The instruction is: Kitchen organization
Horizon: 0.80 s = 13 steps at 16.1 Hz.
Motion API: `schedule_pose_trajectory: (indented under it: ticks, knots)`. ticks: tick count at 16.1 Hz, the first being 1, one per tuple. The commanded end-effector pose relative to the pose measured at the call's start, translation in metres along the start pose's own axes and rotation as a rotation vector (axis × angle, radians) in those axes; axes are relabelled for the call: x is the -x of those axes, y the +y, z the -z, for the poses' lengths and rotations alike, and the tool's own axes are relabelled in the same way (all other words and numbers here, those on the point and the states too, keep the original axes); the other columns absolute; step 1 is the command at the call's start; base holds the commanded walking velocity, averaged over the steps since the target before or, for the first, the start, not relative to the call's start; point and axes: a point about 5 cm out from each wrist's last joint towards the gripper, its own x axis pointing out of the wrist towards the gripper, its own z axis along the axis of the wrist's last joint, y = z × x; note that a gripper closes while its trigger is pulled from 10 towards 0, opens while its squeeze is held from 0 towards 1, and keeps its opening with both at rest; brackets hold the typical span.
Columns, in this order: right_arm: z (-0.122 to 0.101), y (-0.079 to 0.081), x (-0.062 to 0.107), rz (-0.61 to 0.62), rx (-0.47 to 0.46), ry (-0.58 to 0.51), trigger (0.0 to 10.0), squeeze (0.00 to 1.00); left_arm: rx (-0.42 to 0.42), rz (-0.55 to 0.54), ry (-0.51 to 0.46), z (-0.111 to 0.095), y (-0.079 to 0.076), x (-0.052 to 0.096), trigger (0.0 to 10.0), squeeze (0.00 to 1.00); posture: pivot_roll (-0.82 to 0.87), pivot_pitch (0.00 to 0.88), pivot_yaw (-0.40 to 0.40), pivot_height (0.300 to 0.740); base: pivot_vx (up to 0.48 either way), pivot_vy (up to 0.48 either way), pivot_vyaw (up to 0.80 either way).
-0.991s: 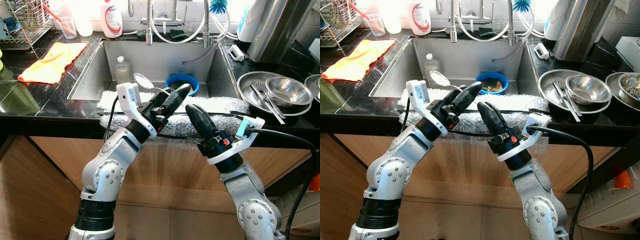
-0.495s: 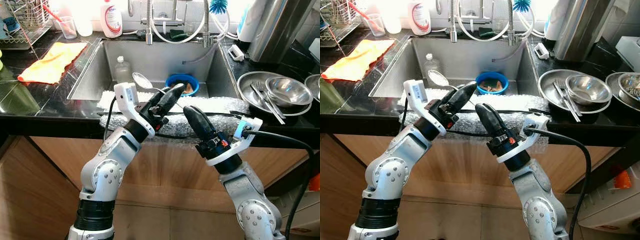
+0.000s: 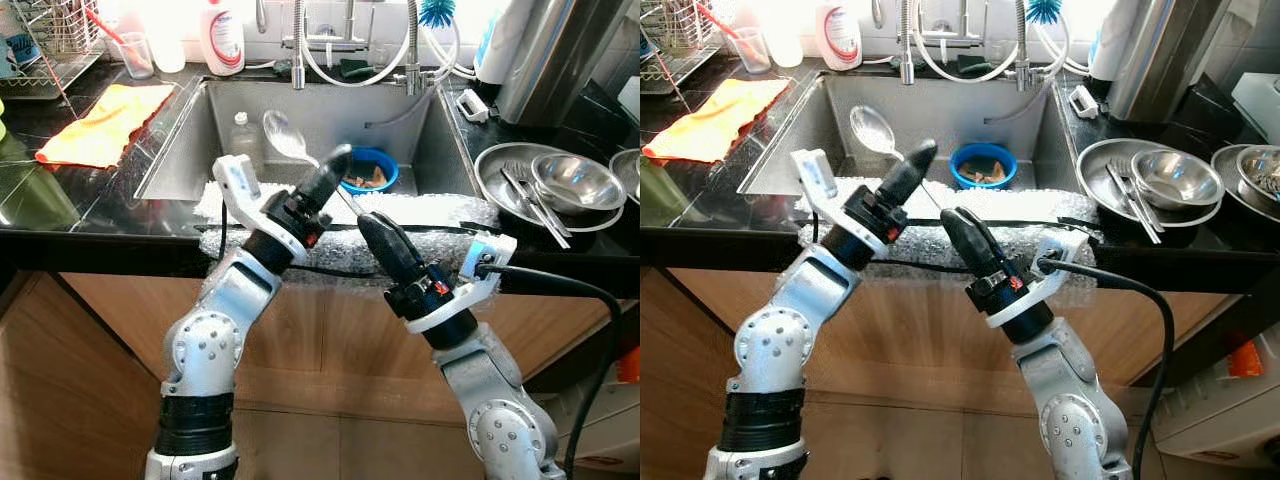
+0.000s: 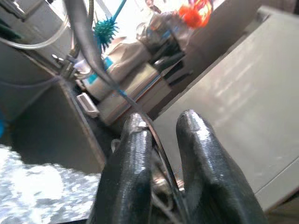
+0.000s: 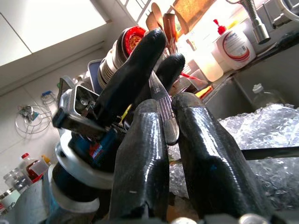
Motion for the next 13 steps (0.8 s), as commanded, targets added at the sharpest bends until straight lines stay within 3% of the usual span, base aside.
schedule_pose_trajectory:
  ticks: [1, 9, 10, 11, 13]
  knots:
    - [0.005, -0.002, 0.004, 0.027, 0.007, 0.035, 10.0, 0.0, 0.014, 0.044, -0.052, -0.012, -0.008, -0.006, 0.0, 0.0, -0.01, 0.103, 0.008, 0.74, 0.0, 0.0, 0.0]
    - [0.006, -0.005, 0.004, 0.045, 0.017, 0.039, 10.0, 0.02, 0.033, 0.073, -0.023, -0.008, -0.013, -0.005, 0.0, 0.0, 0.0, 0.103, 0.008, 0.74, 0.0, 0.0, 0.0]
    - [0.006, -0.005, 0.004, 0.047, 0.017, 0.038, 10.0, 0.35, 0.038, 0.069, -0.03, -0.009, -0.013, -0.005, 0.0, 0.0, 0.0, 0.103, 0.008, 0.74, 0.0, 0.0, 0.0]
    - [0.006, -0.006, 0.004, 0.05, 0.018, 0.038, 10.0, 1.0, 0.052, 0.059, -0.056, -0.012, -0.012, -0.006, 0.0, 0.0, 0.0, 0.102, 0.009, 0.74, 0.0, 0.0, 0.0]
    - [0.006, -0.008, 0.005, 0.07, 0.03, 0.039, 10.0, 1.0, 0.082, 0.032, -0.122, -0.022, -0.008, -0.007, 0.0, 0.0, 0.0, 0.101, 0.008, 0.74, 0.0, 0.0, 0.0]
